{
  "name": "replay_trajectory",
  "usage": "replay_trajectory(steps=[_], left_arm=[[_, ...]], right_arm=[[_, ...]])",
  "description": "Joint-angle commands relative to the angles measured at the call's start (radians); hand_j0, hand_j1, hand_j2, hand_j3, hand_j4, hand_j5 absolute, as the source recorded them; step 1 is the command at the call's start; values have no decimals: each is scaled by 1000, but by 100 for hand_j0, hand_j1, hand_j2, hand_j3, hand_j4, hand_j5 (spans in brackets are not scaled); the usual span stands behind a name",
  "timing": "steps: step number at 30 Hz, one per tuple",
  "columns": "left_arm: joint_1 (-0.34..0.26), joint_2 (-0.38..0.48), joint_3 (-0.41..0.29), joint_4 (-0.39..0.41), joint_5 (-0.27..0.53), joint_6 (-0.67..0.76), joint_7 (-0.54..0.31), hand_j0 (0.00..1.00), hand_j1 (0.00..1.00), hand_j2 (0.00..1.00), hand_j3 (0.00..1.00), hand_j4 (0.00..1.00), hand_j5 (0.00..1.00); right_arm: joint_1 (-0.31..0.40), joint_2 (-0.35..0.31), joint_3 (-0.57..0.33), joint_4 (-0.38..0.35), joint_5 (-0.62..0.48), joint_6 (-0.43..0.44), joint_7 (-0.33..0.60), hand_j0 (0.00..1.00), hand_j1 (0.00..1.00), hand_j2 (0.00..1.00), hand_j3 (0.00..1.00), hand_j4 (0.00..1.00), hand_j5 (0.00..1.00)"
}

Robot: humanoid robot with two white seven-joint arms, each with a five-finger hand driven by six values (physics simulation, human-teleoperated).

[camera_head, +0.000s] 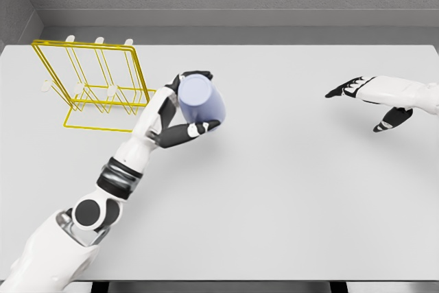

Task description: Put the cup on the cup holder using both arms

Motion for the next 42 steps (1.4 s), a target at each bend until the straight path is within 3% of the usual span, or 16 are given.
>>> replay_trajectory(steps=[1,16,29,42], left_arm=[[0,7,6,-1,0,-57,0,70,70,70,70,70,70],[51,81,106,-2,5,-141,0,70,70,70,70,70,70],[92,126,149,-2,9,-178,0,70,70,70,70,70,70],[98,202,193,-1,87,-190,0,71,71,71,71,71,71]], right_arm=[[0,-1,0,1,-6,3,0,100,100,100,100,100,100],[0,2,1,9,-1,3,0,100,100,100,100,100,100],[0,16,3,20,-1,3,0,100,100,100,100,100,100],[0,22,5,20,11,3,0,100,100,100,100,100,100]])
